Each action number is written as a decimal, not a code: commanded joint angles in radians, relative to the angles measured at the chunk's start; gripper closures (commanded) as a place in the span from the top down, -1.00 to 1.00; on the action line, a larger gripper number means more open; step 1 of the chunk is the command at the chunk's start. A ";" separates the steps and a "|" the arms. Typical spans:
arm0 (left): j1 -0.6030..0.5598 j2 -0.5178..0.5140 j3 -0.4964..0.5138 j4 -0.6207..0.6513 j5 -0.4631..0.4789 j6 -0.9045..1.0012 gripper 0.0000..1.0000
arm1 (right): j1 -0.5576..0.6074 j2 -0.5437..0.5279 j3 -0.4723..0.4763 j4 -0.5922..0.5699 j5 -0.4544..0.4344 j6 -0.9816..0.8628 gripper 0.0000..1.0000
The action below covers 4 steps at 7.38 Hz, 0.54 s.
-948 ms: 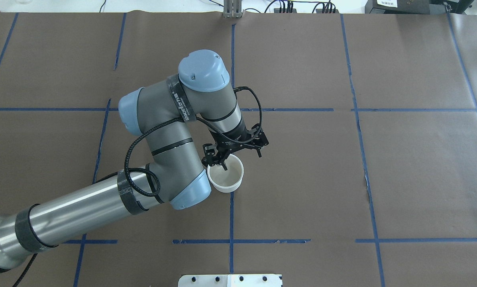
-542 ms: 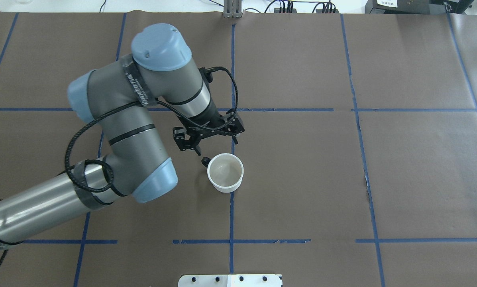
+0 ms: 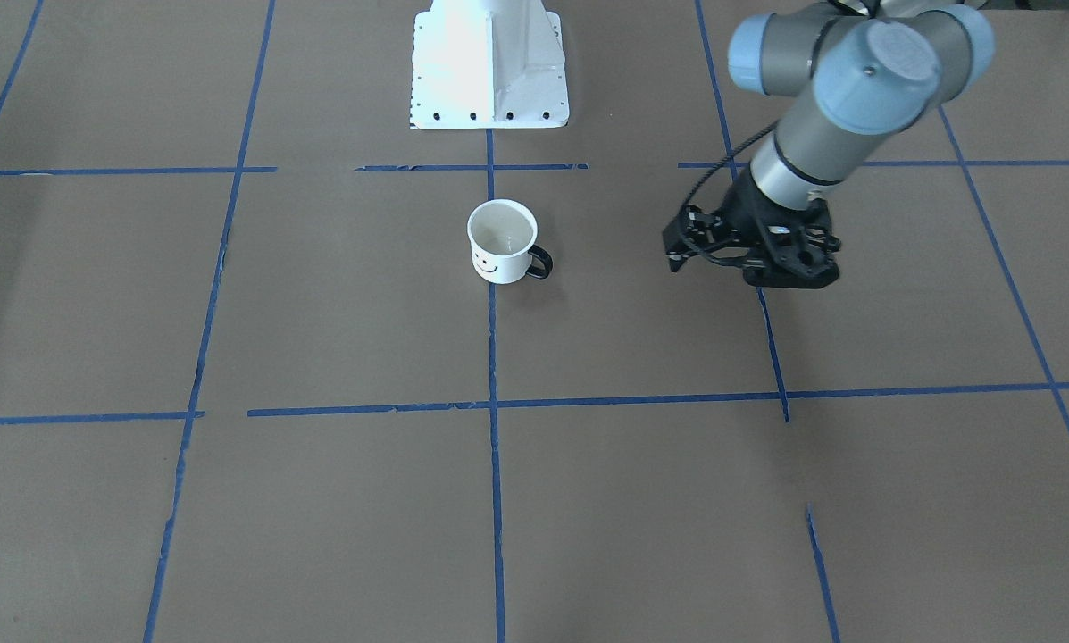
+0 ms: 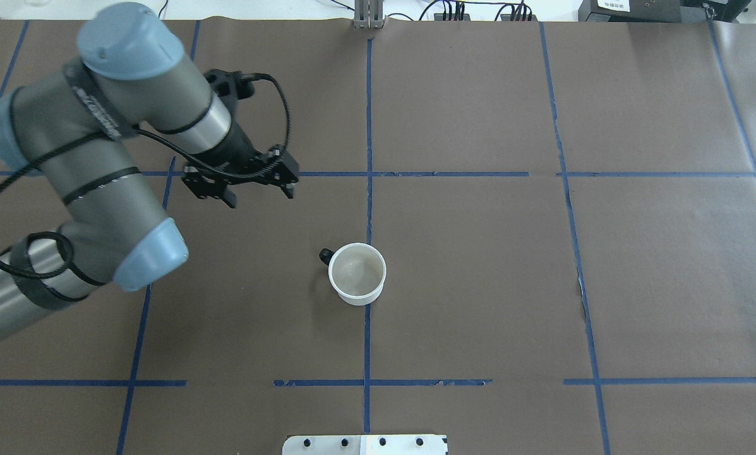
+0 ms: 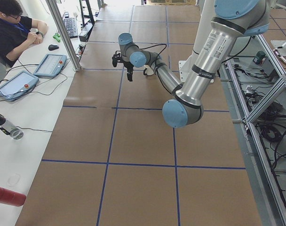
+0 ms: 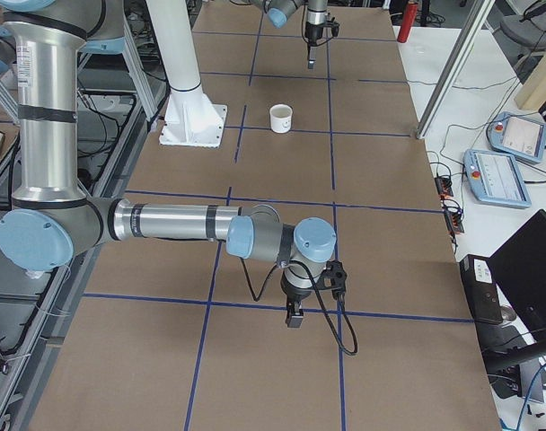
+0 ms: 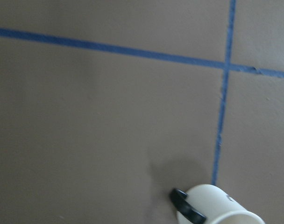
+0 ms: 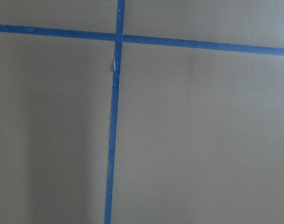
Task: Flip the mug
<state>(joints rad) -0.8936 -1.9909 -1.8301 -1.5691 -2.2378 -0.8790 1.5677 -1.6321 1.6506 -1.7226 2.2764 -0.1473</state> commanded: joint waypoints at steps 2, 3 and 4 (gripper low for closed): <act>-0.218 0.271 0.000 -0.003 0.001 0.537 1.00 | 0.000 0.000 0.000 0.000 0.000 0.000 1.00; -0.313 0.346 0.008 -0.003 0.001 0.692 1.00 | 0.000 0.000 0.000 0.000 0.000 0.000 1.00; -0.412 0.421 0.023 -0.008 -0.003 0.825 1.00 | 0.000 0.000 0.000 0.000 0.000 0.000 1.00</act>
<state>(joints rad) -1.1812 -1.6682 -1.8224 -1.5734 -2.2374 -0.2416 1.5678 -1.6322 1.6505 -1.7227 2.2764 -0.1472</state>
